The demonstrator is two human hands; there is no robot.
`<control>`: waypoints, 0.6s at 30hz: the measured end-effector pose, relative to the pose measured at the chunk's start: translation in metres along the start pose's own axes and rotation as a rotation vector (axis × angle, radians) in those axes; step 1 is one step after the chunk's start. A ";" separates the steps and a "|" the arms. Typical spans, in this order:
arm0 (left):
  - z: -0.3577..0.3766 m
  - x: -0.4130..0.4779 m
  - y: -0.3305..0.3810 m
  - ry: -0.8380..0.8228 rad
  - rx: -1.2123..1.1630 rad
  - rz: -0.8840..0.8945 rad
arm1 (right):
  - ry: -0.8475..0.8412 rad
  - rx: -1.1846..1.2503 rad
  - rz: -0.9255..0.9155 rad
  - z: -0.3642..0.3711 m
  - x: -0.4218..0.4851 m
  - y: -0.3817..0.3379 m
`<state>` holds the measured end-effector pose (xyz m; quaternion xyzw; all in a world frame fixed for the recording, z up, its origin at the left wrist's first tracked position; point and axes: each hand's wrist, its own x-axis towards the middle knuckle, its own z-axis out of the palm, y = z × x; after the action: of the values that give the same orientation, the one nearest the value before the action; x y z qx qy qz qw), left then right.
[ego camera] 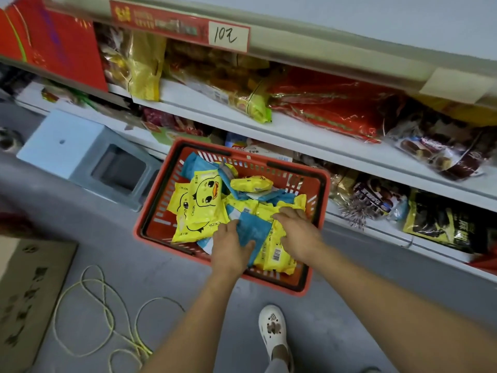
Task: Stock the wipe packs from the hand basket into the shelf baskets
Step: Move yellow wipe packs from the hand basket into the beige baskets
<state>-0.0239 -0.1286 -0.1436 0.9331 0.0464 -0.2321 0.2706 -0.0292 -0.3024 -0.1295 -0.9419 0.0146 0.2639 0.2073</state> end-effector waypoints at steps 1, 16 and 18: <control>0.003 0.001 0.000 0.026 0.019 0.007 | -0.034 -0.122 -0.034 0.000 0.004 0.002; -0.013 0.015 0.018 -0.019 -0.163 -0.057 | 0.308 -0.586 -0.387 -0.026 -0.018 0.037; -0.020 0.002 0.025 -0.008 -0.291 -0.136 | 0.510 -0.485 -0.392 -0.034 -0.040 0.049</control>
<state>-0.0091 -0.1392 -0.1176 0.8779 0.1417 -0.2443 0.3867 -0.0536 -0.3641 -0.1015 -0.9837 -0.1770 -0.0269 0.0149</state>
